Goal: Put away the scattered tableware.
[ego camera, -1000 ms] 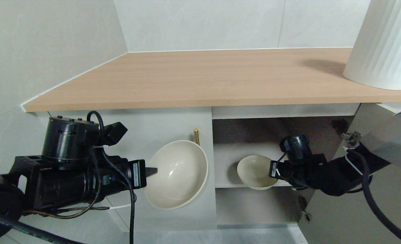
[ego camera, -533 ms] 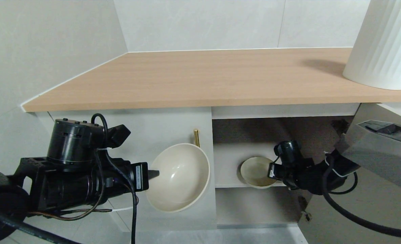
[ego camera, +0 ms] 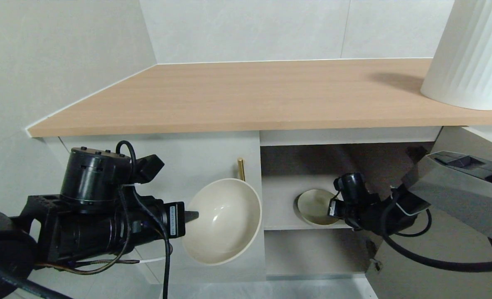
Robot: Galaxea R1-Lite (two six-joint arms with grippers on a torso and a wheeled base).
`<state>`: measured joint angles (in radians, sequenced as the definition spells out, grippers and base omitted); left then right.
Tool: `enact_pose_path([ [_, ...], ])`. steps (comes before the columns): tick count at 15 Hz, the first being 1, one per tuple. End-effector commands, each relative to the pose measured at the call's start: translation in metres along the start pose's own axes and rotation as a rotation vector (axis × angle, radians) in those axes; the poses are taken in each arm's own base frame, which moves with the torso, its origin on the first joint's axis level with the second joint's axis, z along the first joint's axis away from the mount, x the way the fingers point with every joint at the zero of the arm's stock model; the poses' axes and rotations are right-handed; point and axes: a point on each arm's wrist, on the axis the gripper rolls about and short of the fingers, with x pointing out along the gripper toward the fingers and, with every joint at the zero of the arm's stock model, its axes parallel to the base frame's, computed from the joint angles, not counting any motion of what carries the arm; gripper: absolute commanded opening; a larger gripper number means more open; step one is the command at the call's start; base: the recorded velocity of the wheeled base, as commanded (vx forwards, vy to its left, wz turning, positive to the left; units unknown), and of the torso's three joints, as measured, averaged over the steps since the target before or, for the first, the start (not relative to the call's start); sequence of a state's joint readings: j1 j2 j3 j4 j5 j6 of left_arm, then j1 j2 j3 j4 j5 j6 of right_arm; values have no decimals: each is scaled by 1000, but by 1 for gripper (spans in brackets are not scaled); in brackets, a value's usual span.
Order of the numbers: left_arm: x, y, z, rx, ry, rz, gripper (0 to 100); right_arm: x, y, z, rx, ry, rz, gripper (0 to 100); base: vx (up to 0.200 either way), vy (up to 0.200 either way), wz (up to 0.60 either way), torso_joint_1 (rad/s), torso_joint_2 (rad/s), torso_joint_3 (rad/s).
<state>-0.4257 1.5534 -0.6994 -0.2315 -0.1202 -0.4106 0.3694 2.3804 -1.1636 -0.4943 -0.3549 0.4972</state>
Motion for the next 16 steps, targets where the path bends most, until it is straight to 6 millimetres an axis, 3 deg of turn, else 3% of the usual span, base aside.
enact_pose_path([
  [1,1,0,0,0,2,-1,0,3,1,1,3,-5,-1,0,0,0,0,0,0,0],
  [13,16,-4,-9,3,59,-6,0,13,-1,10,29,-49,-35,0,0,0,0,0,0,0],
  [14,18,-4,-9,1,66,-3,0,13,-1,10,29,-49,-35,100,0,0,0,0,0,0],
  [16,21,-4,-11,4,78,-3,0,12,-1,11,33,-52,-31,100,0,0,0,0,0,0],
])
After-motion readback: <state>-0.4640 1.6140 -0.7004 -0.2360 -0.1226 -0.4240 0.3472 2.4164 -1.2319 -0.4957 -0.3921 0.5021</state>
